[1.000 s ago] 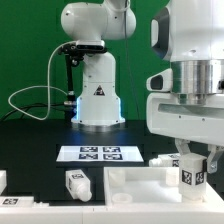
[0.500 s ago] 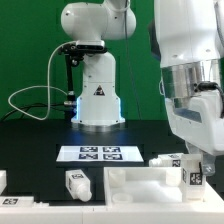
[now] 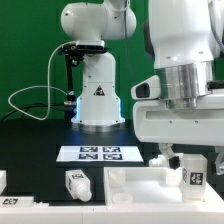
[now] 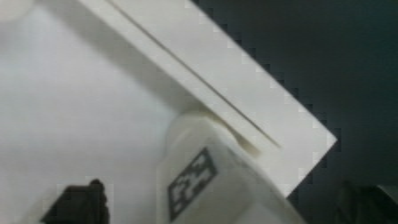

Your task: Assemble one leg

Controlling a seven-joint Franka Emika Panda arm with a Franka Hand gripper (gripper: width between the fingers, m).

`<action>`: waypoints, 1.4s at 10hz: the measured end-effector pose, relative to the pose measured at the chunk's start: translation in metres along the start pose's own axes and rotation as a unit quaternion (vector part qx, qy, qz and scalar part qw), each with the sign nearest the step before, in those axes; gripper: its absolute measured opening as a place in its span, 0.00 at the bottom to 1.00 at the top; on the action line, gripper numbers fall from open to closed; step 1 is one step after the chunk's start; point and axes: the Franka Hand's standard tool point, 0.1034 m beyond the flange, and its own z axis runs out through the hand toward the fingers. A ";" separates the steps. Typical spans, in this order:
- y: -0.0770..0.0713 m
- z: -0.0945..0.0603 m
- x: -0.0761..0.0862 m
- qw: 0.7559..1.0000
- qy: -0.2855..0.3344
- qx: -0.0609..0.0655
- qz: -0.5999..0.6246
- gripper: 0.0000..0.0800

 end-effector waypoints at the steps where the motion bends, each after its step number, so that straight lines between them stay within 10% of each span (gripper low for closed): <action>1: 0.001 0.000 0.001 0.999 0.001 -0.002 -0.038 0.81; 4: -0.006 0.000 0.004 0.956 0.019 -0.040 -0.290 0.81; 7: -0.008 0.001 0.001 0.967 0.020 -0.038 -0.251 0.67; 9: -0.008 0.001 0.001 0.978 0.022 -0.037 -0.205 0.36; 14: -0.009 0.002 0.002 0.995 0.030 -0.036 0.090 0.36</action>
Offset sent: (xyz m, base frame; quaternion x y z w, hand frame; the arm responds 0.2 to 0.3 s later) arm 0.0174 0.0206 -0.0057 -0.0425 -0.0078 -0.5621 0.8260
